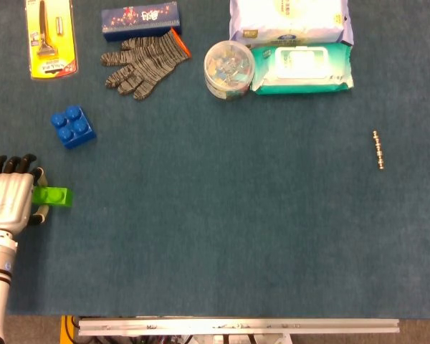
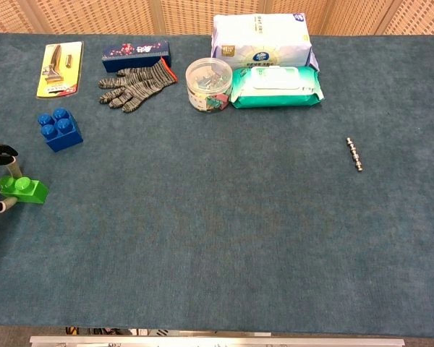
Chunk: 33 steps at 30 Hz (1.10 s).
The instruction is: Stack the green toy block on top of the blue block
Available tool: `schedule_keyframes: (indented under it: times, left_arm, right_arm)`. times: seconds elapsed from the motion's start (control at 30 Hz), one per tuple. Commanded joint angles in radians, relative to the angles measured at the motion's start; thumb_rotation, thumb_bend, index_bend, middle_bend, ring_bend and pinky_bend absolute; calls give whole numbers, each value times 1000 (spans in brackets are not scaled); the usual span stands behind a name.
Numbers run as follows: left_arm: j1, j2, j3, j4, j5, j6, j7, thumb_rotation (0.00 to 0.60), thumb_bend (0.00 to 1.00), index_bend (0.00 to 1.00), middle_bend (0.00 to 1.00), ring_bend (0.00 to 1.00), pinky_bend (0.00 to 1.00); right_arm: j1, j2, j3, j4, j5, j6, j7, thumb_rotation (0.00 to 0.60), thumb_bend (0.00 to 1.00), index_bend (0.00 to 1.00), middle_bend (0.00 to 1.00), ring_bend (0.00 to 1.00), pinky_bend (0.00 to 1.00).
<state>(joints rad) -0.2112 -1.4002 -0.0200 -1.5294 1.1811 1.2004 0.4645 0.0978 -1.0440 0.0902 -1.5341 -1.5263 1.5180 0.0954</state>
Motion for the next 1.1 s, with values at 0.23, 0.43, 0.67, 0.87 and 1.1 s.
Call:
schedule_keyframes:
  times: [0.23, 0.43, 0.67, 0.87, 1.1]
  left_arm:
    - [-5, 3, -1, 2, 0, -2, -24, 600, 288, 471, 221, 169, 109]
    - [-11, 18, -7, -7, 15, -2, -64, 600, 287, 492, 235, 169, 108]
    - [-21, 78, -41, -69, 21, 12, -119, 600, 288, 491, 237, 169, 109]
    - [-38, 101, -95, -128, -54, 41, -61, 600, 288, 491, 238, 169, 109]
    - [-83, 90, -143, -151, -148, 26, -1, 600, 287, 491, 239, 173, 109]
  right_arm:
    - [-1, 0, 0, -2, 0, 0, -3, 600, 212, 503, 515, 424, 470]
    - [0, 1, 1, -5, 1, -2, -5, 600, 213, 503, 515, 425, 470]
    - [6, 0, 2, -5, 2, -11, -8, 600, 213, 503, 515, 425, 470]
    - [6, -4, 0, 0, 4, -14, -5, 600, 213, 503, 515, 425, 470]
    - [7, -4, -1, 9, 4, -19, 3, 600, 213, 503, 515, 424, 470]
